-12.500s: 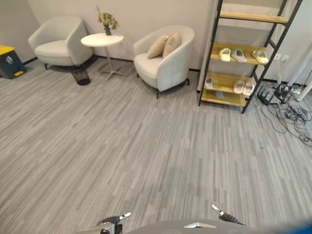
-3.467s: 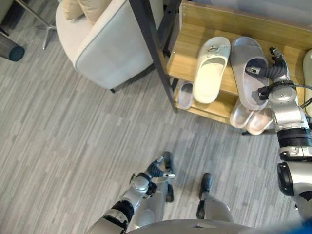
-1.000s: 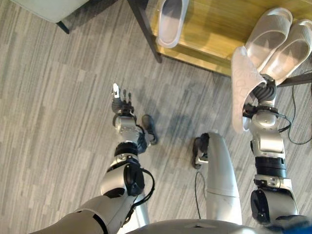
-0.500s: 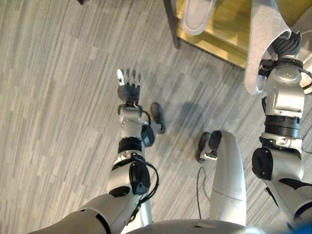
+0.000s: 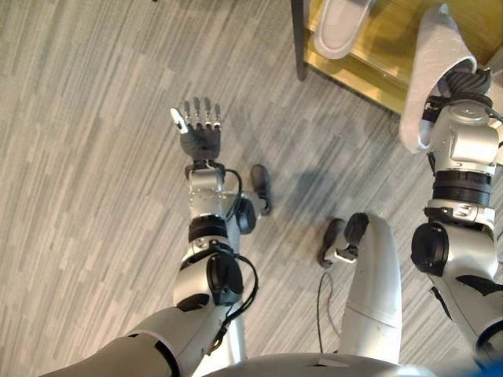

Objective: Arrange the slippers neatly on the shoe rack.

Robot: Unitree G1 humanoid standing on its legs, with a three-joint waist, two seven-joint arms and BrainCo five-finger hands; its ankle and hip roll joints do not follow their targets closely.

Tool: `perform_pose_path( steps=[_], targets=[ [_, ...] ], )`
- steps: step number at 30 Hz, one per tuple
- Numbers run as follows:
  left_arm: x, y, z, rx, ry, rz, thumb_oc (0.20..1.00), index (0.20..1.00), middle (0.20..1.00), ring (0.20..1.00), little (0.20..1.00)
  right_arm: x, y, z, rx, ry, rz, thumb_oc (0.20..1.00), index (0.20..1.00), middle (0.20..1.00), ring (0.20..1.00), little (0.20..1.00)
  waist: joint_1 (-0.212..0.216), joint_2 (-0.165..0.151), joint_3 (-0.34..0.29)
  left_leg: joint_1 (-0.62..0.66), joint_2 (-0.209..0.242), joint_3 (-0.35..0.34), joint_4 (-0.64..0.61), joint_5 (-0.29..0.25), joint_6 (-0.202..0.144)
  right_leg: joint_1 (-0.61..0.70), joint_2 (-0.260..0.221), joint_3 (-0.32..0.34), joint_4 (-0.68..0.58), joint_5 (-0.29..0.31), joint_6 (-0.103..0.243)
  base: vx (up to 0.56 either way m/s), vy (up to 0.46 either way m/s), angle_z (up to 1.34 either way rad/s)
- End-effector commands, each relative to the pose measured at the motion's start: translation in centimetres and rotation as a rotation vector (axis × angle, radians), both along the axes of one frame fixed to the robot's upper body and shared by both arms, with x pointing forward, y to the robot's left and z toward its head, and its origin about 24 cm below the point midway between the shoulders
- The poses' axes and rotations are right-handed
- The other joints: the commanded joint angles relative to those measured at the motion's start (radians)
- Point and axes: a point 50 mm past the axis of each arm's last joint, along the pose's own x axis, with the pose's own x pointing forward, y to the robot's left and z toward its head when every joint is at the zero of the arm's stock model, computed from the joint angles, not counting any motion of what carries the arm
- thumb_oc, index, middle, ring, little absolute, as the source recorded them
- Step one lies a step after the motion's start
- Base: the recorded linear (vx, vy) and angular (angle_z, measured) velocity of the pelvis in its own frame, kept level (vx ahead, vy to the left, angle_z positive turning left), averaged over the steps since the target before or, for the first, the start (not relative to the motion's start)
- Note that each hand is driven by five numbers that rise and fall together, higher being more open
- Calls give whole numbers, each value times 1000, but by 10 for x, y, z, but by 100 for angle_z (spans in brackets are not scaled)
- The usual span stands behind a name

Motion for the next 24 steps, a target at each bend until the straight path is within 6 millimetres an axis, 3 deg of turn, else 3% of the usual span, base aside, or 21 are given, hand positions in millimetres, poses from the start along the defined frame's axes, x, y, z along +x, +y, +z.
perform_pose_path(
  steps=[1, 3, 4, 5, 6, 11, 19, 24],
  targets=[
    [-11, -79, -5, -119, -46, -168, 1000, 1000, 1000, 1000, 1000, -21, -16, 70, -94, -197, -104, 200, 200, 200, 200, 200, -10, -9, 65, 121, 87, -95, 143, -219, -136, 13, -12, 85, 28, 76, 49, 0, 0, 0],
    [-12, -82, -4, -104, -58, -181, 1000, 1000, 1000, 1000, 1000, -22, -19, 78, -90, -197, -118, 200, 200, 200, 200, 200, -8, -8, 72, 121, 85, -91, 135, -216, -133, 10, -18, 85, 24, 79, 55, 8, -9, 2],
    [-13, -83, -4, -83, -61, -187, 1000, 1000, 1000, 1000, 1000, -24, -20, 88, -82, -223, -126, 476, 476, 476, 476, 476, -6, -7, 73, 121, 81, -92, 122, -213, -133, 9, -20, 82, 19, 80, 57, 0, 0, 0],
    [-13, -83, -4, -82, -62, -189, 1000, 1000, 1000, 1000, 1000, -24, -20, 89, -79, -225, -128, 934, 934, 934, 934, 934, -6, -6, 74, 121, 80, -93, 120, -212, -133, 9, -21, 81, 18, 81, 56, 16, -13, 4],
    [-14, -84, -3, -71, -63, -192, 1000, 1000, 1000, 1000, 1000, -26, -21, 92, -54, -250, -141, 1000, 1000, 1000, 1000, 1000, -5, -3, 75, 121, 78, -92, 114, -210, -133, 9, -22, 79, 15, 82, 57, 5, -6, 8],
    [-15, -88, -4, 3, -57, -219, 1000, 1000, 1000, 1000, 1000, -16, 6, 113, 30, -307, -84, 1000, 1000, 1000, 1000, 1000, -1, -2, 84, 121, 76, -86, 113, -205, -129, 4, -24, 84, 17, 91, 59, 8, -7, 6],
    [-14, -91, -7, 114, -25, -235, 1000, 1000, 1000, 1000, 1000, 1, 40, 98, 199, -378, 114, 1000, 1000, 1000, 1000, 1000, 9, 9, 92, 121, 62, -81, 19, -151, -125, 12, -30, 67, -47, 105, 61, -47, 7, 5],
    [-17, -84, -9, 238, -16, -210, 1000, 1000, 1000, 1000, 1000, -2, 37, 83, 283, -431, 96, 1000, 1000, 1000, 1000, 1000, 11, 12, 82, 121, 46, -94, -62, -103, -125, 25, -18, 46, -97, 118, 57, -82, -2, 4]
  ],
)
